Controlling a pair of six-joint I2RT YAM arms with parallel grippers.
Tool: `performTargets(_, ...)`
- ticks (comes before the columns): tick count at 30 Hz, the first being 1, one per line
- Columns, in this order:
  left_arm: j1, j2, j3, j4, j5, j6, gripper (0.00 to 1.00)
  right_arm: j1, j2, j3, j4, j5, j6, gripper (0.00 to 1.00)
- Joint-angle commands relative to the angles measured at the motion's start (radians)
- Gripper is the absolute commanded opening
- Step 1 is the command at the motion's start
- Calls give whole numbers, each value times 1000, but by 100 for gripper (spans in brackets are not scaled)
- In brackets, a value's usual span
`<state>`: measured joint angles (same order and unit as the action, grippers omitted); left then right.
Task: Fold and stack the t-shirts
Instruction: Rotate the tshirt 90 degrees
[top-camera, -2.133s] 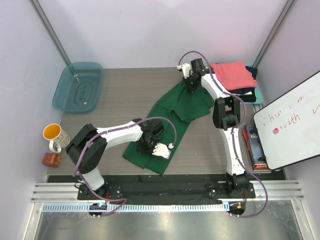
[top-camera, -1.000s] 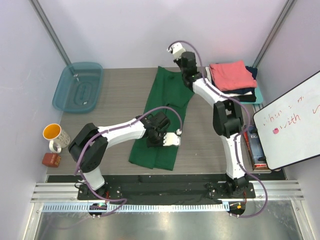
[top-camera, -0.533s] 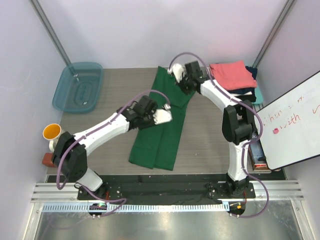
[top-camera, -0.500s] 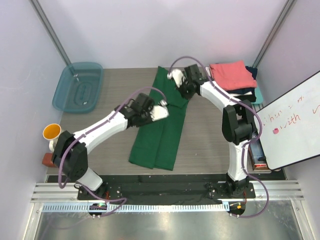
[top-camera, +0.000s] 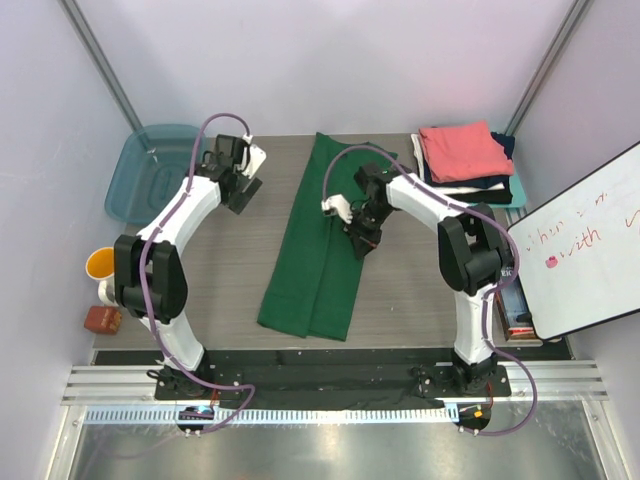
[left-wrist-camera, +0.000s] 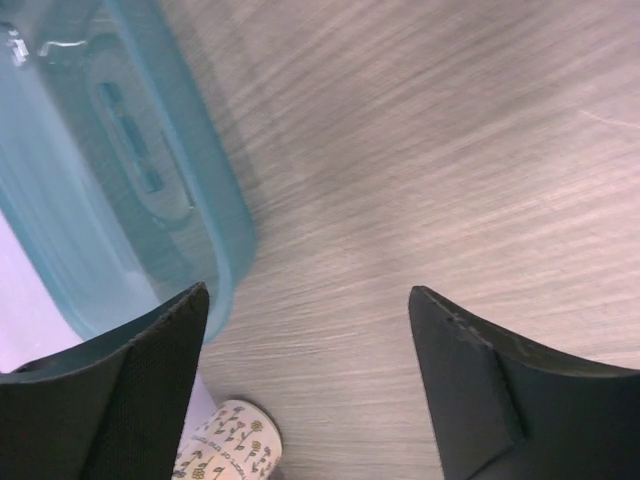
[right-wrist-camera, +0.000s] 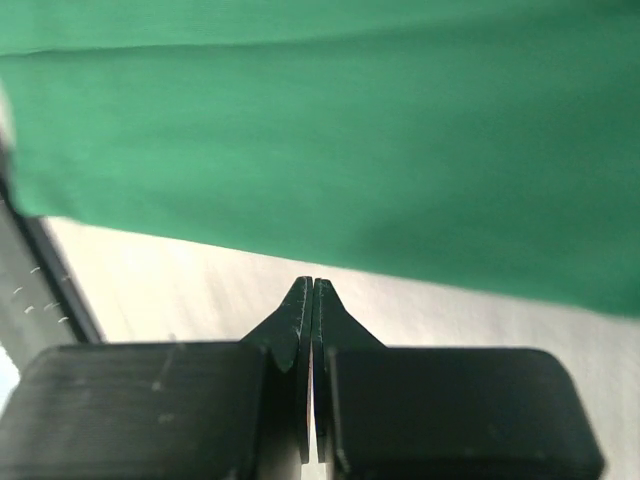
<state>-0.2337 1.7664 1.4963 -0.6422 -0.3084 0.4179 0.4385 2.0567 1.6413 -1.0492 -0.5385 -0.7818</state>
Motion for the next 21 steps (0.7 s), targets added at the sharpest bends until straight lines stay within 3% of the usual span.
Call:
performTargets(1, -13, -42, 22, -53, 48, -5, 83, 88, -78, -63, -57, -69, -53, 1)
performTargets(4, -13, -36, 33, -63, 55, 19, 87, 132, -75, -115, 7, -60, -27, 1)
performTargets(21, -15, -62, 33, -93, 101, 84, 89, 183, -29, -262, 313, 107, 138, 1)
